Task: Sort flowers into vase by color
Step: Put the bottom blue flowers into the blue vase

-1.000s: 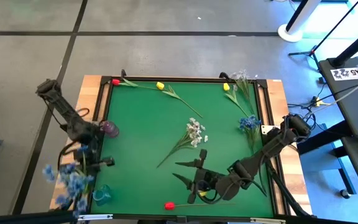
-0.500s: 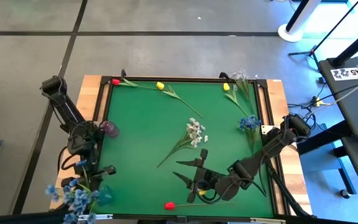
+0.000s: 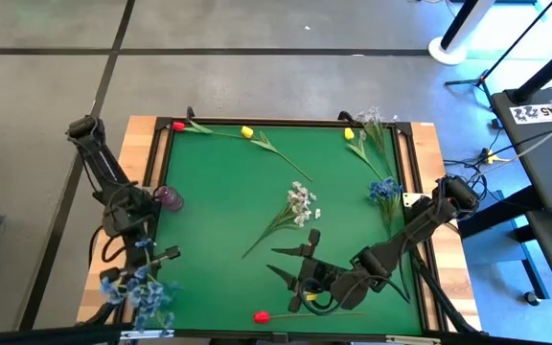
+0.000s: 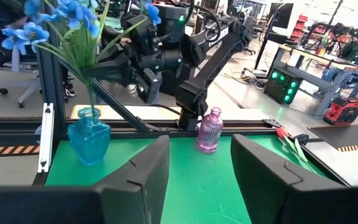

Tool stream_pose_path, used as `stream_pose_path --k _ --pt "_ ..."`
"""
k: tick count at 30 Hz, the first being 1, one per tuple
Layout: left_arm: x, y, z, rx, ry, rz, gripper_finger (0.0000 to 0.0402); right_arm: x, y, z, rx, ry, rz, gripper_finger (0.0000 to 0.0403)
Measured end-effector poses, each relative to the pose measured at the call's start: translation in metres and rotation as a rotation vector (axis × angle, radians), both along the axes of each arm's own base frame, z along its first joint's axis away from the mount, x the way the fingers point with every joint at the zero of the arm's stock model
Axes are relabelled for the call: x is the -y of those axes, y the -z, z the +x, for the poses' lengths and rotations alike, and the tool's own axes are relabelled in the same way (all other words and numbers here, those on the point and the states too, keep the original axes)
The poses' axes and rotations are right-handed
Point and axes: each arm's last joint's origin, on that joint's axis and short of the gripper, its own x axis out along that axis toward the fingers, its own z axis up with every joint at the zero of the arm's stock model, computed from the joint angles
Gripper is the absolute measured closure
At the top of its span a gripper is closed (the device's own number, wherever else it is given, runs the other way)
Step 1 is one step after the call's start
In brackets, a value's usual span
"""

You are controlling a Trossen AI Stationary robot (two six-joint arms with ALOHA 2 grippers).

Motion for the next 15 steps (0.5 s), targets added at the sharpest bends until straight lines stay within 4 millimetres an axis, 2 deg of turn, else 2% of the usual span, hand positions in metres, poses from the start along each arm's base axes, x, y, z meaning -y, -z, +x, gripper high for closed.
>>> stream_pose_path --k 4,12,15 --pt "-0.009 0.0 -0.009 -0.059 0.014 0.009 0.0362 0.002 0.0 0.001 0.0 0.006 -0.001 0.0233" --pt "-0.02 -0.006 -0.018 -0.03 0.035 -0.018 0.0306 0.012 0.0 0.008 0.0 0.033 0.0 0.0233" --pt "-0.02 -0.003 -0.021 -0.061 0.127 0.009 0.029 0.016 0.0 0.011 0.0 0.043 0.0 0.0233"
